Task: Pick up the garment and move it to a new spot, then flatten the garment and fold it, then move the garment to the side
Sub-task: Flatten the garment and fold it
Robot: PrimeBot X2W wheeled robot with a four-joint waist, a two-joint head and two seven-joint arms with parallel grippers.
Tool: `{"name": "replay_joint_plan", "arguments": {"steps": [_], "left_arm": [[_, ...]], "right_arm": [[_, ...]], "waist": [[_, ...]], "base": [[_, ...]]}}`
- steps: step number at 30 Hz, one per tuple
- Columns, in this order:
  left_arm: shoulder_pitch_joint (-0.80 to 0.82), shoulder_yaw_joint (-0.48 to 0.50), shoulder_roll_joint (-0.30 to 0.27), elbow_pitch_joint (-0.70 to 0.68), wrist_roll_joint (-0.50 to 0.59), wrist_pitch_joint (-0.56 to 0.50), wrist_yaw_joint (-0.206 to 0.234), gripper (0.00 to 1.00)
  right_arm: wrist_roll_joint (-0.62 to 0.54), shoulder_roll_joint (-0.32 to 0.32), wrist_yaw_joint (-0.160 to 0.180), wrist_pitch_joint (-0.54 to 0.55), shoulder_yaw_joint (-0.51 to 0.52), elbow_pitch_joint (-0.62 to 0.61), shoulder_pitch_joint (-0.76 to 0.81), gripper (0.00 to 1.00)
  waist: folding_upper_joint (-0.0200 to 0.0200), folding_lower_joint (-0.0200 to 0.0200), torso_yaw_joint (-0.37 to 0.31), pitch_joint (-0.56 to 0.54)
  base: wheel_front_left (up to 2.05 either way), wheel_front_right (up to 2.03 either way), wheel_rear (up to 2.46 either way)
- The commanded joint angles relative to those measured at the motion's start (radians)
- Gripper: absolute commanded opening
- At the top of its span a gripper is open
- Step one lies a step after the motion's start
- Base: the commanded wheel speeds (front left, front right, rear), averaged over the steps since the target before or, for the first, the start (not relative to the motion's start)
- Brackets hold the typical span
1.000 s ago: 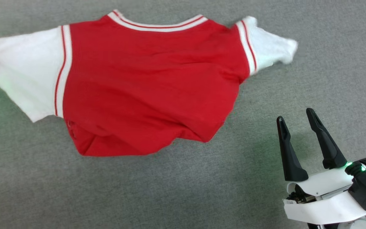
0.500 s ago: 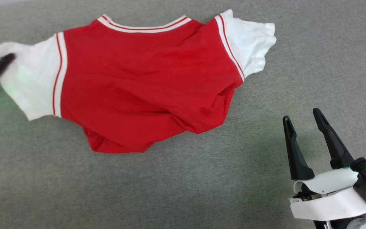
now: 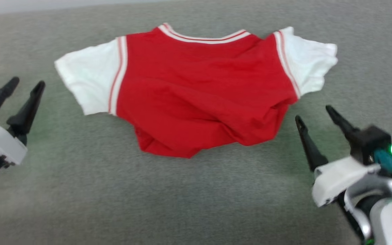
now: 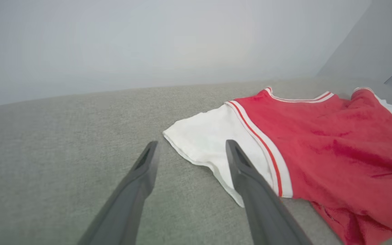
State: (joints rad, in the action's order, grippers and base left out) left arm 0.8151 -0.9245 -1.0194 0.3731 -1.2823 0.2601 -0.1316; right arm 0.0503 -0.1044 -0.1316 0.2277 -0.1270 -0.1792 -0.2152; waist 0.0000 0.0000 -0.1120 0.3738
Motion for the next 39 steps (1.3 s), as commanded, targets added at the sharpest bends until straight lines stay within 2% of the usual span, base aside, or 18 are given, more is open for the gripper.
{"name": "replay_joint_plan", "arguments": {"steps": [1, 4, 6, 8, 10, 13, 16, 20, 25, 32, 39], "left_arm": [[-0.021, 0.063, 0.026, -0.012, 0.037, 0.005, 0.002, 1.0], [-0.153, 0.254, 0.096, -0.028, 0.148, 0.003, 0.002, 1.0], [-0.239, 0.407, 0.139, -0.063, 0.264, 0.003, 0.01, 1.0], [-0.338, 0.54, 0.207, -0.11, 0.37, 0.003, 0.007, 1.0], [-0.424, 0.651, 0.262, -0.156, 0.471, 0.003, 0.004, 1.0], [-0.509, 0.752, 0.337, -0.229, 0.575, 0.003, 0.002, 1.0], [-0.553, 0.778, 0.374, -0.3, 0.609, 0.003, 0.001, 1.0], [-0.565, 0.766, 0.385, -0.343, 0.609, 0.003, 0.002, 1.0], [-0.559, 0.772, 0.368, -0.358, 0.588, 0.004, 0.002, 1.0], [-0.549, 0.788, 0.348, -0.39, 0.57, 0.004, 0.001, 1.0], [-0.553, 0.808, 0.333, -0.409, 0.562, 0.004, 0.001, 1.0]], "right_arm": [[-0.016, -0.039, 0.002, 0.036, -0.008, 0.008, -0.037, 1.0], [0.0, -0.101, 0.002, 0.153, -0.029, 0.031, -0.139, 1.0], [0.04, -0.131, 0.002, 0.233, -0.026, 0.044, -0.22, 1.0], [0.067, -0.176, 0.002, 0.307, -0.021, 0.068, -0.3, 1.0], [0.108, -0.198, 0.002, 0.378, -0.013, 0.099, -0.376, 1.0], [0.131, -0.246, 0.002, 0.485, 0.008, 0.152, -0.476, 1.0], [0.16, -0.276, 0.002, 0.59, 0.015, 0.194, -0.545, 1.0], [0.147, -0.296, 0.002, 0.713, 0.07, 0.217, -0.595, 1.0], [0.113, -0.271, 0.002, 0.799, 0.144, 0.197, -0.651, 1.0], [0.017, -0.19, 0.002, 0.917, 0.207, 0.21, -0.672, 1.0], [-0.043, -0.14, 0.002, 0.936, 0.238, 0.207, -0.644, 1.0]], "waist": [[0.0, 0.0, 0.061, -0.006], [0.0, 0.0, 0.098, 0.019], [0.0, 0.0, 0.116, 0.041], [0.0, 0.0, 0.135, 0.063], [0.0, 0.0, 0.156, 0.087], [0.0, 0.0, 0.187, 0.118], [0.0, 0.0, 0.223, 0.156], [0.0, 0.0, 0.279, 0.201], [0.0, 0.0, 0.307, 0.26], [0.0, 0.0, 0.302, 0.311], [0.0, 0.0, 0.284, 0.327]], "base": [[0.0, 0.0, 0.0], [0.0, 0.0, 0.0], [0.0, 0.0, 0.0], [0.0, 0.0, 0.0], [0.0, 0.0, 0.0], [0.0, 0.0, 0.0], [0.0, 0.0, 0.0], [0.0, 0.0, 0.0], [0.0, 0.0, 0.0], [0.0, 0.0, 0.0], [0.0, 0.0, 0.0]]}}
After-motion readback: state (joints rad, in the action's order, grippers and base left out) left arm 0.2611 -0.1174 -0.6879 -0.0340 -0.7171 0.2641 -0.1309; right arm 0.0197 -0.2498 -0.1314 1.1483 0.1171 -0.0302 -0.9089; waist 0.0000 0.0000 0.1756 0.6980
